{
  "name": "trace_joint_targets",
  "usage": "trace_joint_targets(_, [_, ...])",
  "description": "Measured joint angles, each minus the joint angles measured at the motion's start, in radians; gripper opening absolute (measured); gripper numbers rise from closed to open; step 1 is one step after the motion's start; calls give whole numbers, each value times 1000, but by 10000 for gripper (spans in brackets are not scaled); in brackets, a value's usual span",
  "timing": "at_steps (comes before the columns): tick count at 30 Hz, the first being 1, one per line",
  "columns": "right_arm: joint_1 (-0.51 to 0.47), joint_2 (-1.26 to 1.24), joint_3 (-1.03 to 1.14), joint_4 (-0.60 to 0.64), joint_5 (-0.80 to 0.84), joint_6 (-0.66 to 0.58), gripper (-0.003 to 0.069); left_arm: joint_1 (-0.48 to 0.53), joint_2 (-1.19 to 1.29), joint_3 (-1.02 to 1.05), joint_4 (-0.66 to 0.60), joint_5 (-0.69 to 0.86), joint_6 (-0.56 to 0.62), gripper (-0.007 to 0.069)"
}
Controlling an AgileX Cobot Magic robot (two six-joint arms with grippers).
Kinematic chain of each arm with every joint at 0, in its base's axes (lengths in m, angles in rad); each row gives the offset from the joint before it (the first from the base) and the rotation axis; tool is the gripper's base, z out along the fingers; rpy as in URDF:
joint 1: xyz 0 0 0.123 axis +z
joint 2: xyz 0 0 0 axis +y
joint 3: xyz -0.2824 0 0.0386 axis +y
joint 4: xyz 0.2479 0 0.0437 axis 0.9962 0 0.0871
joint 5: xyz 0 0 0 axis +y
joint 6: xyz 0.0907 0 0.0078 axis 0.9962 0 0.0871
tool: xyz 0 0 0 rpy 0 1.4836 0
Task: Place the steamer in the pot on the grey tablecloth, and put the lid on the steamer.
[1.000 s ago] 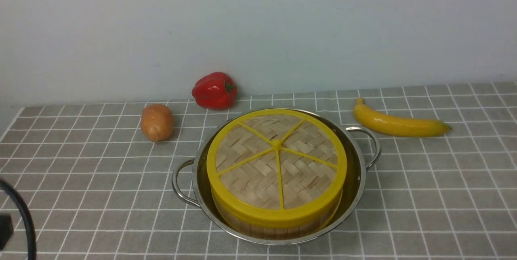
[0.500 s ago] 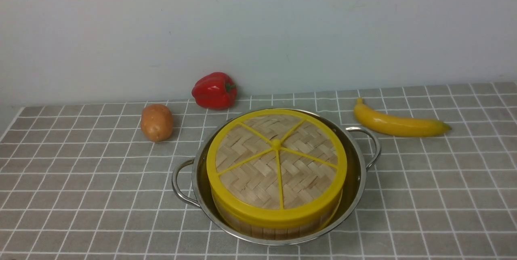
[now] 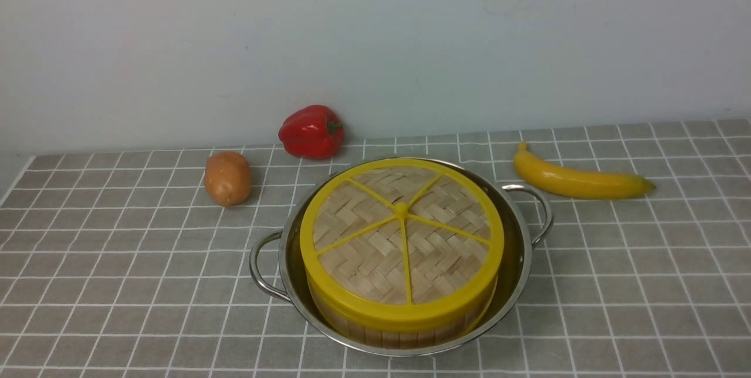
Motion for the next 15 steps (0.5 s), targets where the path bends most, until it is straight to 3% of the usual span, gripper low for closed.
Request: trace_joint_targets(15, [0,0,0,0,0,0,240,0,0,0,0,0,0,212])
